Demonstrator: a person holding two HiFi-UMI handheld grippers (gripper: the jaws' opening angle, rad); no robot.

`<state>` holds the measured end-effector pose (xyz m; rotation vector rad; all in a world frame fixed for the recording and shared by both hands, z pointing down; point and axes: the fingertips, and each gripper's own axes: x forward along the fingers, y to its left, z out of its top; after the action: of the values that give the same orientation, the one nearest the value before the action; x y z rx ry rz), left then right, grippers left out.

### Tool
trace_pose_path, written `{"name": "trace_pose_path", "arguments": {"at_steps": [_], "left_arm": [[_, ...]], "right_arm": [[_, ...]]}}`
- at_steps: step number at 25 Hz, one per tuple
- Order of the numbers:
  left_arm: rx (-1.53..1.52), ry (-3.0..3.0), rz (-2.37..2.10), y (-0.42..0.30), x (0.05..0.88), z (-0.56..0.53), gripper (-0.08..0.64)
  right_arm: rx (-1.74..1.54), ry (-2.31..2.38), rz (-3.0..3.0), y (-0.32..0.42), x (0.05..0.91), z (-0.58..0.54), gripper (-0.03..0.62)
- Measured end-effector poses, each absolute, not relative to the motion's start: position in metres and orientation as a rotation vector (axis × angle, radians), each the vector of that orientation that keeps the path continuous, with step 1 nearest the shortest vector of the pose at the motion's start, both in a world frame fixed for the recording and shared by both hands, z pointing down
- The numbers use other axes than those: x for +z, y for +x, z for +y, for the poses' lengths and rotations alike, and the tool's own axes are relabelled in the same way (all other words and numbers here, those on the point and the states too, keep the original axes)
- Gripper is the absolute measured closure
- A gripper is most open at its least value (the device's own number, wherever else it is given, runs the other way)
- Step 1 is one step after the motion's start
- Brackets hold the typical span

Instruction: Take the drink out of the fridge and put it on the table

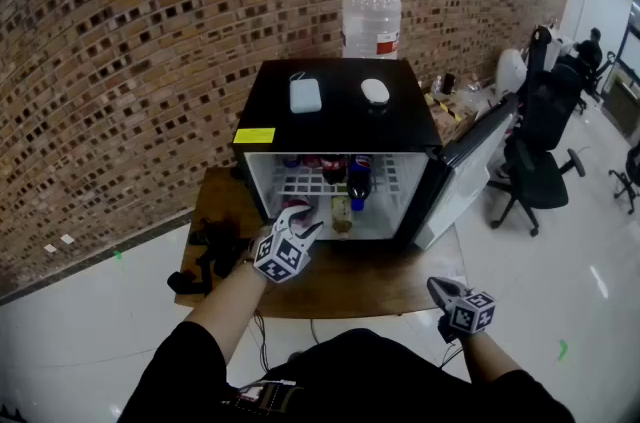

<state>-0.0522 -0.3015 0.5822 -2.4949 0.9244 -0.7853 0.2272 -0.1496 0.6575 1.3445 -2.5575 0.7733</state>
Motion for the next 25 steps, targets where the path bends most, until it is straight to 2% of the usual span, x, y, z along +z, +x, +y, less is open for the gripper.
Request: {"name": "trace_pose_path", "arguments": {"at_steps": [5,9,25], "left_arm": [[-0.886,-2.233,0.762,-0.008,0.571,-0.336,0.284],[-1.001,-1.981,0.609,0.018,0.582,-0.353,0.252],[-1.010,-1.670,0.444,0.092,0.581,-0.381,0.218]], "right_arm": [[0.765,1.375,-2.535,0.247,0.654,-0.145,0.586],[0.765,1.407,-2.531,0.260,0.650,-0.144,0.572],[0.790,1.500,-2.513,0.289,0.645,-0.137,0.572]]}}
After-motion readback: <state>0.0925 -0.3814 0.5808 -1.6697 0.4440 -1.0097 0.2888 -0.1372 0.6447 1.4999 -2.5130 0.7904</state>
